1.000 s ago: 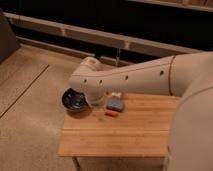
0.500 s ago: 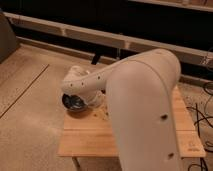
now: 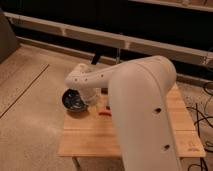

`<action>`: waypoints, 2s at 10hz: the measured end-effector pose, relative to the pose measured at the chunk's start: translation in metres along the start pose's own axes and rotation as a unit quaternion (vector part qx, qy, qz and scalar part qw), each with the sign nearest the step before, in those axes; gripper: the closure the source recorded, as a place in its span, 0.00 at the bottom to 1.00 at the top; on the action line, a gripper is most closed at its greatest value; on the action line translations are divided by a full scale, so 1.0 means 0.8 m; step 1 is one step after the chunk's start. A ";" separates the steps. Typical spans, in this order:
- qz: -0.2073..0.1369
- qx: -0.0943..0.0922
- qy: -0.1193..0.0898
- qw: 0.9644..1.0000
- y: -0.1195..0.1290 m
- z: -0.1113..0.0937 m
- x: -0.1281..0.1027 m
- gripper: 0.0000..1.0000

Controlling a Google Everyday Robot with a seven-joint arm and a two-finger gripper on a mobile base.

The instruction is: Place the pepper in the ceramic cup

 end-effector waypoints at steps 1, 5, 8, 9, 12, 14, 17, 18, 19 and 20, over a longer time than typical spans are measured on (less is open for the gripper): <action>-0.009 0.003 -0.040 0.999 -0.001 -0.009 -0.010 0.35; -0.036 0.015 -0.138 0.990 -0.001 -0.038 -0.026 0.35; -0.034 0.011 -0.140 0.989 -0.003 -0.034 -0.030 0.35; -0.023 0.000 -0.134 0.991 -0.009 -0.018 -0.022 0.35; 0.052 -0.037 -0.073 0.995 -0.028 0.029 0.040 0.35; 0.080 -0.049 -0.056 0.994 -0.036 0.042 0.049 0.35; 0.065 -0.072 -0.057 0.994 -0.030 0.066 0.025 0.35; 0.048 -0.083 -0.063 0.993 -0.025 0.077 0.015 0.35; 0.020 -0.093 -0.068 0.993 -0.019 0.088 0.004 0.35; -0.010 -0.098 -0.074 0.992 -0.015 0.096 -0.009 0.35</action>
